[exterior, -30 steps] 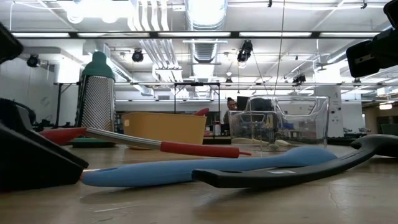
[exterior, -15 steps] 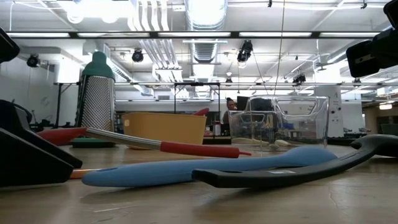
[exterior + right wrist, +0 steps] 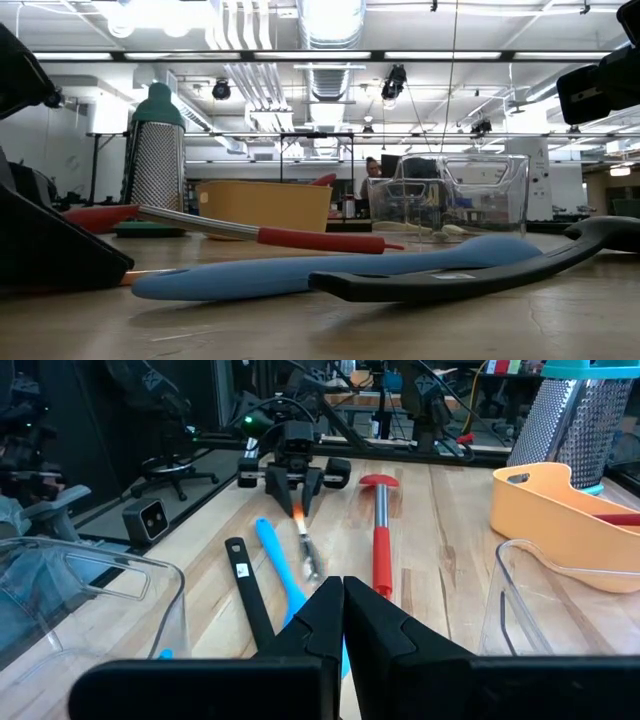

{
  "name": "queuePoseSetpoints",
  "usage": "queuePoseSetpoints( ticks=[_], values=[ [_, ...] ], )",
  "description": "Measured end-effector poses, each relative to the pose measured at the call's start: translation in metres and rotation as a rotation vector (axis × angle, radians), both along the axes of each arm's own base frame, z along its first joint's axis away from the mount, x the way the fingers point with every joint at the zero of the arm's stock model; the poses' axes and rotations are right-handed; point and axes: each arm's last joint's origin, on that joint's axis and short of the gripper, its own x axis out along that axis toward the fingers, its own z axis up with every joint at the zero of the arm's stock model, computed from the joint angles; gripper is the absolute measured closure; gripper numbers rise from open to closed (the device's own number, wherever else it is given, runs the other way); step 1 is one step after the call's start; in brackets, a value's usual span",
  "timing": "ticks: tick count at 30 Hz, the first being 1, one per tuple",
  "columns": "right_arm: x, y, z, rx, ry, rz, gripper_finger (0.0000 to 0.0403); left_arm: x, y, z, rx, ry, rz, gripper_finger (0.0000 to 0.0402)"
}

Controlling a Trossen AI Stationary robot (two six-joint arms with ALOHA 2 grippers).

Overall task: Pick & Place Kitchen Items
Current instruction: Put the orange kitchen knife into the top transparent bin

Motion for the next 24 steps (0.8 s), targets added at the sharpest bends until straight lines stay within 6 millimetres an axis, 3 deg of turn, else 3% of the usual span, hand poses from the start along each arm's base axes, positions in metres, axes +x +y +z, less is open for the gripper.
queuePoseSetpoints(
  ticks=[11, 24],
  values=[
    [0.000, 0.000, 0.000, -0.001, 0.001, 0.000, 0.0394, 0.002, -0.003, 0.002, -0.035, 0.004, -0.012, 0.0394],
    [0.000, 0.000, 0.000, -0.001, 0.001, 0.000, 0.0394, 0.004, -0.004, 0.046, 0.092, -0.030, -0.087, 0.0399]
  ],
)
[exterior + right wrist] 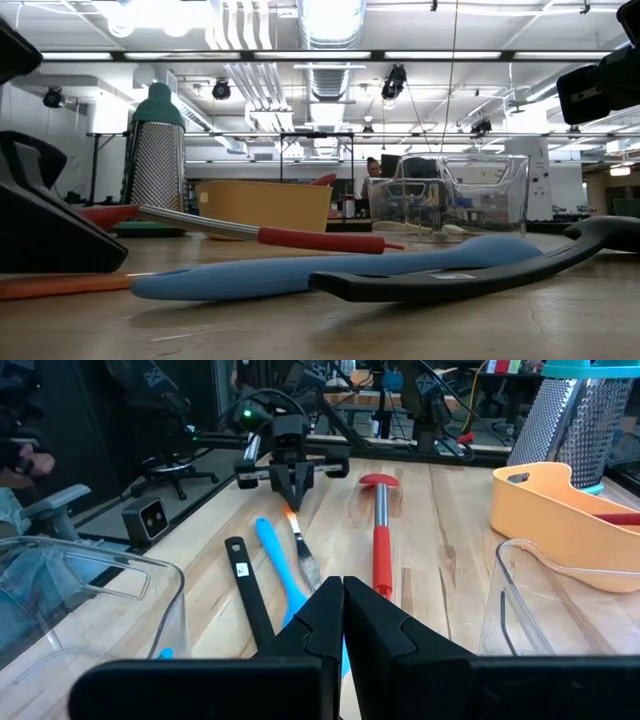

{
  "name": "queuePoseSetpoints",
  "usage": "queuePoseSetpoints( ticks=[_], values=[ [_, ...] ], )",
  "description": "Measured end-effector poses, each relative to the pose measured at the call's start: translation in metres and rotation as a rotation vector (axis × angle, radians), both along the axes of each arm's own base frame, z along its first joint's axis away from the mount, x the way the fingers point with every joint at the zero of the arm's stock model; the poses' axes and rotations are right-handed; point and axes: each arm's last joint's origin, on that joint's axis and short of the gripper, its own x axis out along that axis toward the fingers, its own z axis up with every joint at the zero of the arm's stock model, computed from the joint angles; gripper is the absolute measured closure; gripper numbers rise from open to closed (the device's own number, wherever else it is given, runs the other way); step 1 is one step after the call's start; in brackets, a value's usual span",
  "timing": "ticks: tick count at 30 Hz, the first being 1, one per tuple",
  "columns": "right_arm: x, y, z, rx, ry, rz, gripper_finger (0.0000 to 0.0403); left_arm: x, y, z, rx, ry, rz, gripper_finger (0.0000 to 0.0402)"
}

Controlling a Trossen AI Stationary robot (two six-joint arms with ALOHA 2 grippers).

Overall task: Pick & Place Kitchen Items
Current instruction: Put the orange kitchen knife into the top transparent bin

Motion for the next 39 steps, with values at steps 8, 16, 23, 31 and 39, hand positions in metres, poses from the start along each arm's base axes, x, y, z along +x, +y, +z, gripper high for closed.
queuePoseSetpoints(
  ticks=[8, 16, 23, 31, 39],
  values=[
    [0.000, 0.000, 0.000, 0.000, 0.000, 0.000, 0.0394, 0.003, 0.000, 0.015, 0.044, -0.028, -0.011, 0.0399],
    [0.000, 0.000, 0.000, 0.000, 0.000, 0.000, 0.0394, 0.003, 0.000, 0.019, -0.024, -0.063, 0.023, 0.0396],
    [0.000, 0.000, 0.000, -0.012, -0.003, 0.002, 0.0394, 0.010, 0.002, 0.028, -0.145, 0.023, -0.060, 0.0394],
    [0.000, 0.000, 0.000, -0.220, -0.056, 0.040, 0.0394, 0.033, 0.024, 0.027, -0.154, 0.069, -0.028, 0.0392],
    [0.000, 0.000, 0.000, -0.194, -0.049, 0.035, 0.0394, 0.053, 0.039, 0.032, -0.116, 0.086, -0.024, 0.0392]
  ],
)
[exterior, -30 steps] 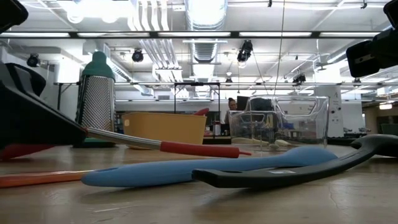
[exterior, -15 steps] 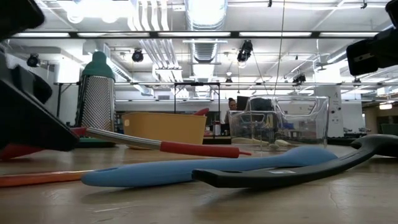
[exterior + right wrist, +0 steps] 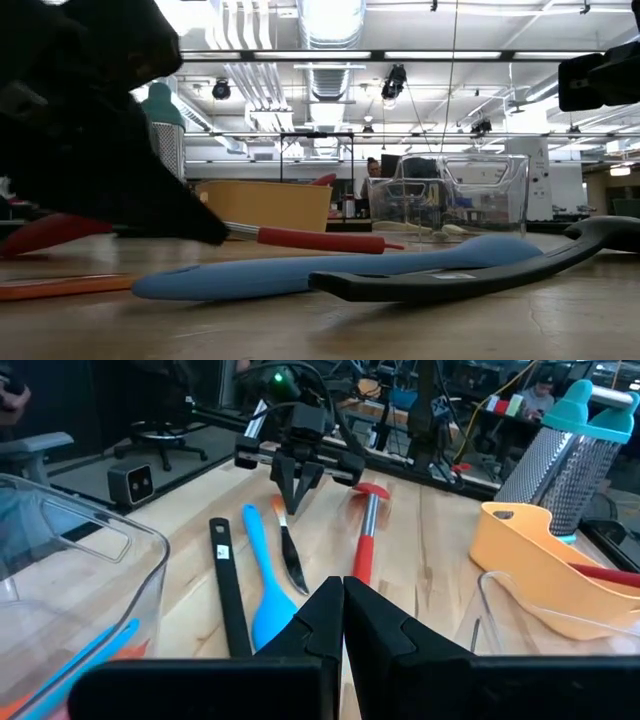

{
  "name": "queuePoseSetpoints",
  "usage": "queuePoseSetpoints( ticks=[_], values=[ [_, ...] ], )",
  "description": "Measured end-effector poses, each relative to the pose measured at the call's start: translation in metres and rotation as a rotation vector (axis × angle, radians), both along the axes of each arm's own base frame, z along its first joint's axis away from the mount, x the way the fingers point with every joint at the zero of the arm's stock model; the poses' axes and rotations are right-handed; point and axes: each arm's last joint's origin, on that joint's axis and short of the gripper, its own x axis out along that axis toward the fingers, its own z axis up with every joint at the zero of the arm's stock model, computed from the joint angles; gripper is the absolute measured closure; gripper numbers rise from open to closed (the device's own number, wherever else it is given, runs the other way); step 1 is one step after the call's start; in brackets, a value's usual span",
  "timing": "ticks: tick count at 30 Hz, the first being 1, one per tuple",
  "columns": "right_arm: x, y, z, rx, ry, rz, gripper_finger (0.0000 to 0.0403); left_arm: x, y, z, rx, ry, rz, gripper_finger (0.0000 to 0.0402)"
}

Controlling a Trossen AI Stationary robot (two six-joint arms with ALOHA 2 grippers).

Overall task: Pick & Place Kitchen Items
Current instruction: Put the orange kitchen knife into the top transparent bin

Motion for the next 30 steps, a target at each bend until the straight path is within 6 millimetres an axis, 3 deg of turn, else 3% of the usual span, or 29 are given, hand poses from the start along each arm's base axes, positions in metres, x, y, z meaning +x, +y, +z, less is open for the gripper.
queuePoseSetpoints(
  ticks=[12, 23, 30],
  values=[
    [0.000, 0.000, 0.000, 0.000, 0.000, 0.000, 0.0394, 0.007, 0.007, -0.003, -0.080, 0.098, -0.098, 0.0392],
    [0.000, 0.000, 0.001, 0.009, -0.006, 0.000, 0.0394, 0.001, 0.011, -0.008, -0.079, 0.162, -0.044, 0.0392],
    [0.001, 0.001, 0.014, 0.093, -0.119, 0.000, 0.0394, -0.005, 0.014, -0.008, -0.085, 0.217, -0.011, 0.0392]
  ],
)
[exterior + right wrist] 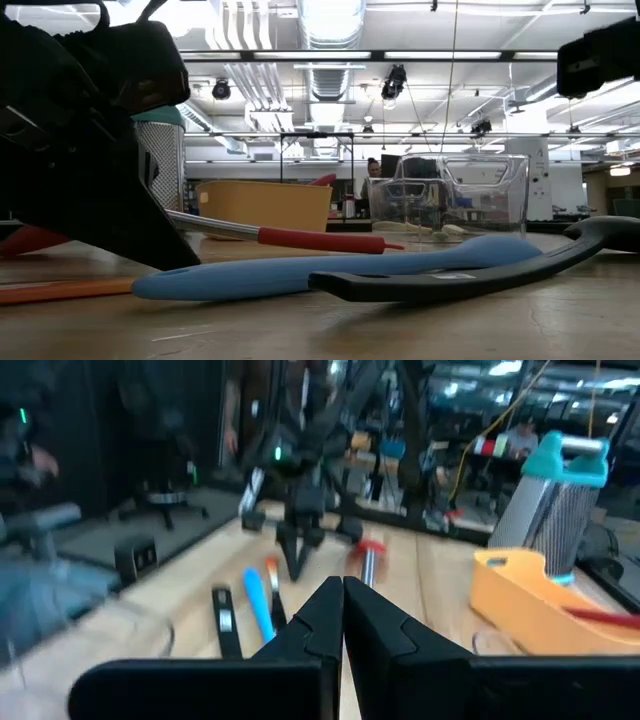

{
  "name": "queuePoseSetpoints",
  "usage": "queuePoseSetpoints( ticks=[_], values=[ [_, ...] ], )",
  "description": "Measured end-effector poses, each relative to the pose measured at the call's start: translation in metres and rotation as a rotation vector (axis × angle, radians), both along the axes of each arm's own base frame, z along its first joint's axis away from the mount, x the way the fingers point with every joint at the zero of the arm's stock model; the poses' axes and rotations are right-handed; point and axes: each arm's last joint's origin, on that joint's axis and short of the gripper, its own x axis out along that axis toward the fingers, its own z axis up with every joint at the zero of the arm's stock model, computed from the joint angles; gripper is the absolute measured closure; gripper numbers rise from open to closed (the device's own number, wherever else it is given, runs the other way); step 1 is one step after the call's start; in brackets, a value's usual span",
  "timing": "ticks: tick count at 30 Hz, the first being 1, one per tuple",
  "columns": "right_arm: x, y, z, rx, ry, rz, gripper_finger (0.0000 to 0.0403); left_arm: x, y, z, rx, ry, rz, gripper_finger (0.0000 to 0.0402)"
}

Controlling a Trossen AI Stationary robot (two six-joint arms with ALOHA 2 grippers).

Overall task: Pick & Place Kitchen Items
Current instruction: Put the orange kitchen knife into the top transparent bin

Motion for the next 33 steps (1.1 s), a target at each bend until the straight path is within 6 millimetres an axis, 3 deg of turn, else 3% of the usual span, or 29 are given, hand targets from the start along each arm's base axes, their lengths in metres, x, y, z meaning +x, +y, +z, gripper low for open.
queuePoseSetpoints(
  ticks=[9, 19, 21, 33],
  values=[
    [0.000, 0.000, 0.006, 0.139, -0.023, -0.001, 0.0394, -0.007, -0.002, 0.001, 0.044, 0.007, -0.002, 0.0392],
    [0.001, 0.001, 0.002, 0.203, 0.005, -0.005, 0.0394, 0.001, -0.026, 0.040, -0.003, -0.239, -0.205, 0.0392],
    [0.001, 0.001, 0.000, 0.203, 0.010, -0.006, 0.0394, 0.003, -0.030, 0.037, -0.064, -0.221, -0.273, 0.0392],
    [0.003, 0.002, -0.007, 0.208, 0.003, -0.005, 0.0394, 0.003, -0.030, 0.010, -0.126, -0.145, -0.242, 0.0392]
  ],
)
